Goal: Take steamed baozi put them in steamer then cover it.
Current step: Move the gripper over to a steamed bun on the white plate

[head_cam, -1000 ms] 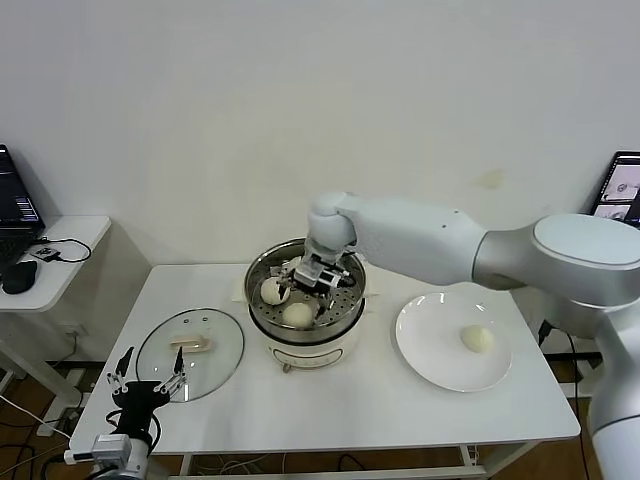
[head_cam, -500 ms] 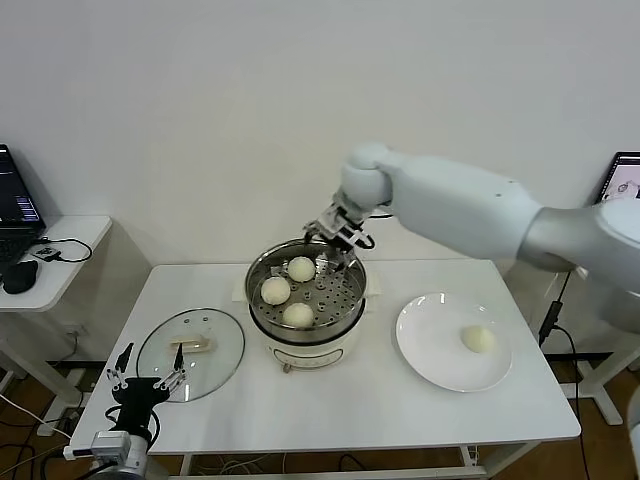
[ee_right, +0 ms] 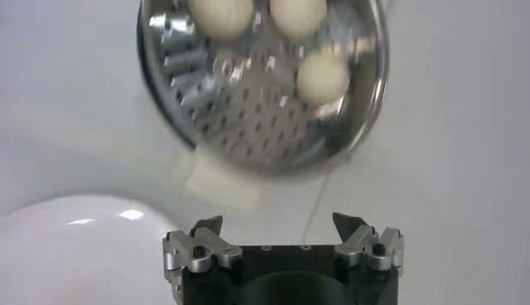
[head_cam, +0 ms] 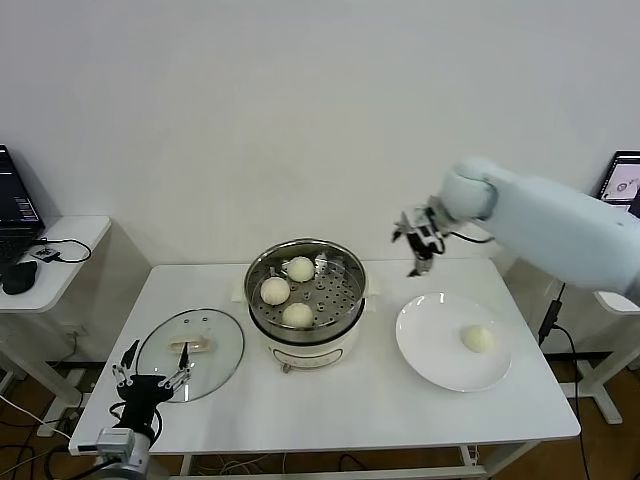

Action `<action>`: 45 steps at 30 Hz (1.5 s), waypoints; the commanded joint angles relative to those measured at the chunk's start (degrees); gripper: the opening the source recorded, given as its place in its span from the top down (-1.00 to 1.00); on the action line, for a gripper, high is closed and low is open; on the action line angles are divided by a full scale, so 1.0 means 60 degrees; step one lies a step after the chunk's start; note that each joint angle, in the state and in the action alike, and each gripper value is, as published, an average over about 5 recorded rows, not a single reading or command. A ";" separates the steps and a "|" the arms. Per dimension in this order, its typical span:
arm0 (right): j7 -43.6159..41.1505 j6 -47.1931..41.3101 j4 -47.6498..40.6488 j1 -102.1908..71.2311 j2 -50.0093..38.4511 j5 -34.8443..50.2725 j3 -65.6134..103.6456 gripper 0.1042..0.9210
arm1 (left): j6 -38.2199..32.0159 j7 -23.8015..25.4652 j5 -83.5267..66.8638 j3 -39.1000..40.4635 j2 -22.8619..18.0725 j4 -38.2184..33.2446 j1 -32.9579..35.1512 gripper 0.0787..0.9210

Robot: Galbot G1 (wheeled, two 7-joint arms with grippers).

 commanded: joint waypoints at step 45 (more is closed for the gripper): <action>-0.0213 0.0609 -0.3220 -0.5246 0.0068 -0.3351 0.4590 -0.57 | 0.0019 -0.0009 0.0165 -0.0113 -0.0053 -0.0016 0.0141 -0.77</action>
